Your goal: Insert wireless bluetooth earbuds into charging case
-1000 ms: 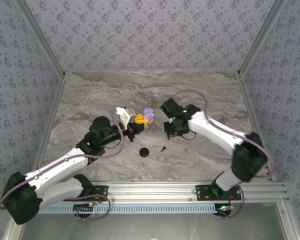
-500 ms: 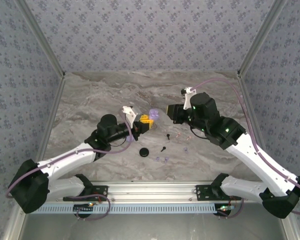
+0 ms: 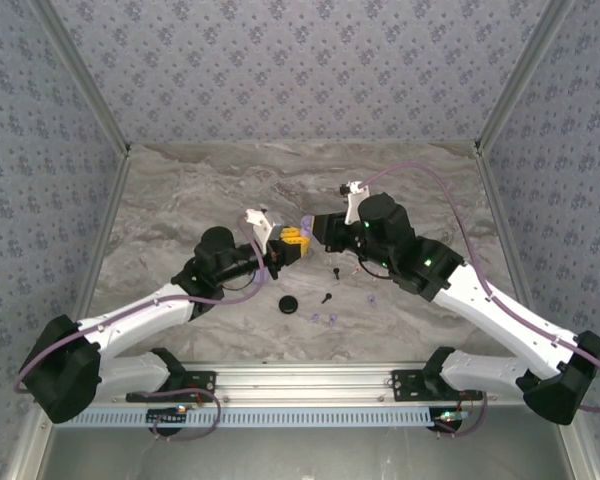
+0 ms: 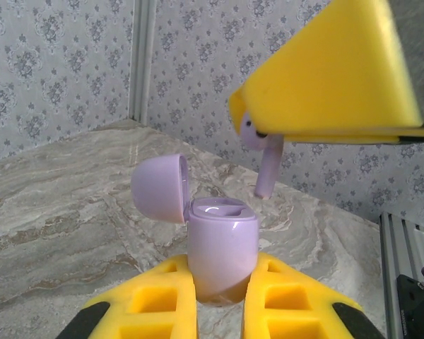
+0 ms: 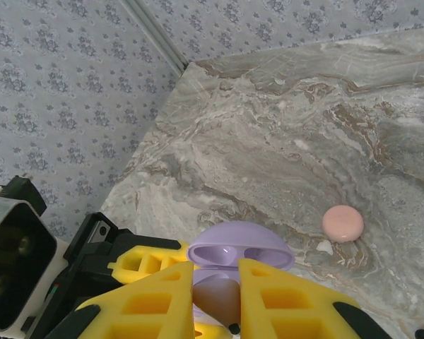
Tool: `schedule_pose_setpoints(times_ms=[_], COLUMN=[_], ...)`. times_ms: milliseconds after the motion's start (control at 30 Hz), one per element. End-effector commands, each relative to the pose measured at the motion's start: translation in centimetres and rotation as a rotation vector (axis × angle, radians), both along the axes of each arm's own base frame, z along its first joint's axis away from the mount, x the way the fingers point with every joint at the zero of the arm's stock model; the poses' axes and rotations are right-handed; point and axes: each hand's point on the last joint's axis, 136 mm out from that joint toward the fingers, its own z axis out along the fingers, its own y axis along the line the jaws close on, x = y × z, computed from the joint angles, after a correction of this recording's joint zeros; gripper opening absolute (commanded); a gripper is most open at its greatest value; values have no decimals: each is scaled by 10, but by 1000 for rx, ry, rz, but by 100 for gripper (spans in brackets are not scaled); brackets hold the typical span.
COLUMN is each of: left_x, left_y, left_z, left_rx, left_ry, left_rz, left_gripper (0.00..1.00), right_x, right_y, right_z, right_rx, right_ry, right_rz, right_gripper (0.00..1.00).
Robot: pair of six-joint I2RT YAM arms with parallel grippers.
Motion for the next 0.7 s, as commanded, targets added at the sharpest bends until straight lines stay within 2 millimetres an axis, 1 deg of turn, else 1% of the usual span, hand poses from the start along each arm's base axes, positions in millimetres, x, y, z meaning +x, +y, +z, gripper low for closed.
schedule_pose_setpoints(times_ms=[0,267,667], left_x=[-4,-5,-7], left_y=[-4,-3,-2], left_z=[33,33,37], left_rx=[-70,-69,-78], left_ry=[-64,-66,-73], left_rz=[-28,-29,-27], left_gripper=[4,4,4], right_x=[2,3,-1], right_y=[5,10,17], right_z=[7,3,-16], right_rx=[34,28,7], right_ry=[-17,-8,57], right_rz=[-3,13,44], right_gripper=[21,22,22])
